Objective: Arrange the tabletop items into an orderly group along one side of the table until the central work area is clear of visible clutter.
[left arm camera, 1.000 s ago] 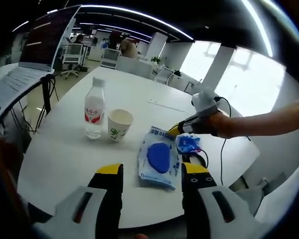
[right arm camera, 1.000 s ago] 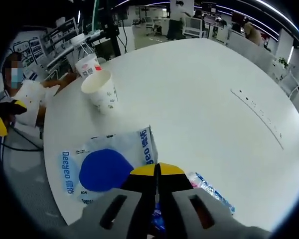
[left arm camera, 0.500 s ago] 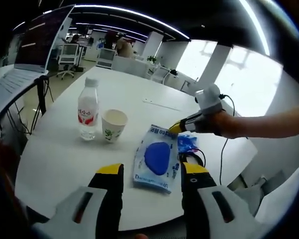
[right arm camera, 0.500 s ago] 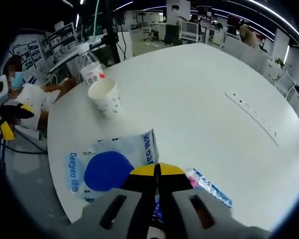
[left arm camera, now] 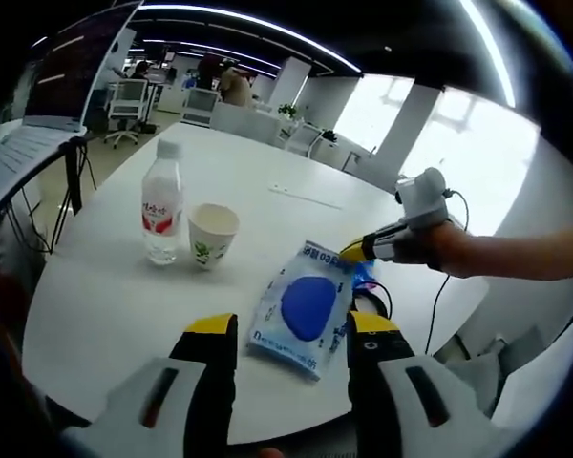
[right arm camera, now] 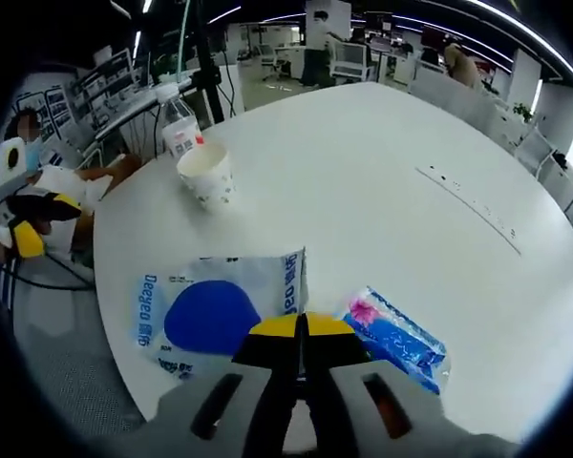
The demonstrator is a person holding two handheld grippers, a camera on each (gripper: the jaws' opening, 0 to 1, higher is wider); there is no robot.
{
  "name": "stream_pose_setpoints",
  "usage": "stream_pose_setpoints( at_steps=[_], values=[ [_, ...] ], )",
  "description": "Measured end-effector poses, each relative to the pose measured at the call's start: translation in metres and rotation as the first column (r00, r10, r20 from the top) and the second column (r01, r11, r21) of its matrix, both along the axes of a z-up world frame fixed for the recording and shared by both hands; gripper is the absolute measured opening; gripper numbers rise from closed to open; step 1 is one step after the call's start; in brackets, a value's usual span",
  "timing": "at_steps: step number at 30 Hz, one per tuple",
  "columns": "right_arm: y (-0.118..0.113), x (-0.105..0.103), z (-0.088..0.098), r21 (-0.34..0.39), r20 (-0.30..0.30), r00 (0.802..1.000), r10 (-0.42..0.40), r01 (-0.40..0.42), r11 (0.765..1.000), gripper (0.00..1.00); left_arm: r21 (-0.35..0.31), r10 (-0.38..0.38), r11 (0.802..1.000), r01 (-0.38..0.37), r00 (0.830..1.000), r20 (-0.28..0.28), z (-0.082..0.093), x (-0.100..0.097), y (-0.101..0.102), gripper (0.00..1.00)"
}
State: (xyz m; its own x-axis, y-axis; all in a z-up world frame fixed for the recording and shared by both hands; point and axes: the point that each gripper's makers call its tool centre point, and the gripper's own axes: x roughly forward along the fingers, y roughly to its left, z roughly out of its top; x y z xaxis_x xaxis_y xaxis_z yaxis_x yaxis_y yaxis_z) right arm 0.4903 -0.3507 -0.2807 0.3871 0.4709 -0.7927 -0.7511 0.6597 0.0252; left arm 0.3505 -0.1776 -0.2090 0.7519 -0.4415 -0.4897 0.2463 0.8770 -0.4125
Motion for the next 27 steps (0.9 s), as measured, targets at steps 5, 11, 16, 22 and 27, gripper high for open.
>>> stream_pose_setpoints(
  at_steps=[5, 11, 16, 22, 27],
  values=[
    [-0.009, -0.014, 0.002, -0.016, 0.012, 1.0, 0.006, -0.006, 1.0, 0.0, -0.003, -0.025, 1.0, 0.025, 1.0, -0.011, -0.005, 0.0, -0.006, 0.45],
    [-0.014, -0.027, 0.002, -0.003, 0.017, 1.0, -0.023, 0.023, 1.0, 0.0, 0.006, -0.055, 0.998, 0.055, 0.998, -0.033, -0.014, -0.005, -0.011, 0.45],
    [-0.017, -0.04, -0.003, 0.004, 0.001, 0.999, -0.039, 0.039, 0.999, 0.0, 0.009, -0.068, 0.998, 0.069, 0.996, -0.056, -0.023, -0.007, -0.014, 0.44],
    [-0.017, -0.053, -0.001, -0.001, 0.001, 1.0, -0.027, 0.027, 1.0, 0.0, 0.016, -0.055, 0.998, 0.057, 0.993, -0.1, -0.038, -0.01, -0.011, 0.43],
    [-0.018, -0.057, -0.001, 0.014, 0.003, 0.999, -0.039, 0.039, 0.999, 0.0, 0.031, -0.069, 0.997, 0.074, 0.99, -0.126, -0.048, -0.012, -0.013, 0.42]
  ],
)
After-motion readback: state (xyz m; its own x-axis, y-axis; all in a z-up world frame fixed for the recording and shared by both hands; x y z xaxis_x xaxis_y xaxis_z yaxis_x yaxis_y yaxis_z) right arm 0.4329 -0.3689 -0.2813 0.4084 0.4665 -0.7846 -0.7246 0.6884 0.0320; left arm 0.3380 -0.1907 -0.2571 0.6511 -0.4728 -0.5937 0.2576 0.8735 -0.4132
